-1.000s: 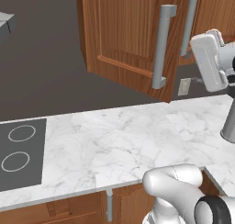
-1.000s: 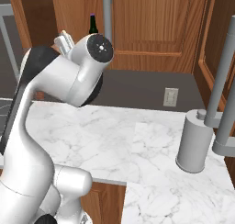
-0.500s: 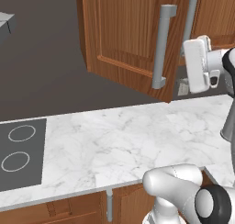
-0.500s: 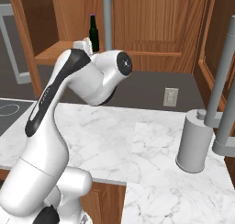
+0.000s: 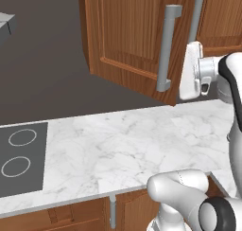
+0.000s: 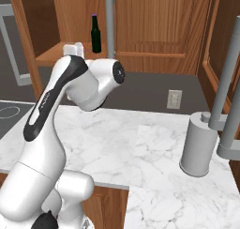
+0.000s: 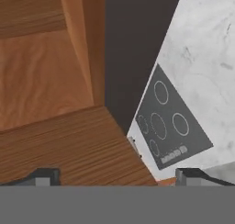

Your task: Open the cabinet directly in front. Then move the beer and the cup to the dining counter with the jar on it.

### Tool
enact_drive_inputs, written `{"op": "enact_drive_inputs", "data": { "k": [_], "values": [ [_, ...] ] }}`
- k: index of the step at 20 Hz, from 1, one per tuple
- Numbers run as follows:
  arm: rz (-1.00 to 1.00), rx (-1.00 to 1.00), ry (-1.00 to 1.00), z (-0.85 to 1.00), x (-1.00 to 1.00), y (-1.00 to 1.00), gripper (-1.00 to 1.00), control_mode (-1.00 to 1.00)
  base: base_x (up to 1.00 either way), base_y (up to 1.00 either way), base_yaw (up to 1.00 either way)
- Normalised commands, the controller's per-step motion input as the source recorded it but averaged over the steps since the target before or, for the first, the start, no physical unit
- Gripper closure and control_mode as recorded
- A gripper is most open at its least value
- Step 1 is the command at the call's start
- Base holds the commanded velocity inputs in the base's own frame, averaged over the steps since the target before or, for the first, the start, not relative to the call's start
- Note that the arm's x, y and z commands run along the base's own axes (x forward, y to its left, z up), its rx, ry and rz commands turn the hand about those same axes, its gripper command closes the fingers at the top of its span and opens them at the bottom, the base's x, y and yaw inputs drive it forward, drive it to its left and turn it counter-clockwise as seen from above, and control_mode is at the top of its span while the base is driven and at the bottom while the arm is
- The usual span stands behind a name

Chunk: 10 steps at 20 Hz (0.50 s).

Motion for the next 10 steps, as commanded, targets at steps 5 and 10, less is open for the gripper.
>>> {"op": "enact_drive_inputs", "data": {
  "k": [5, 10],
  "values": [
    [0.14, 0.08, 0.0, 0.01, -0.04, 0.3, -1.0, -1.0, 0.0, 0.0, 0.0],
    [0.16, 0.13, 0.0, 0.11, -0.35, 0.25, -1.0, -1.0, 0.0, 0.0, 0.0]
  ]
}}
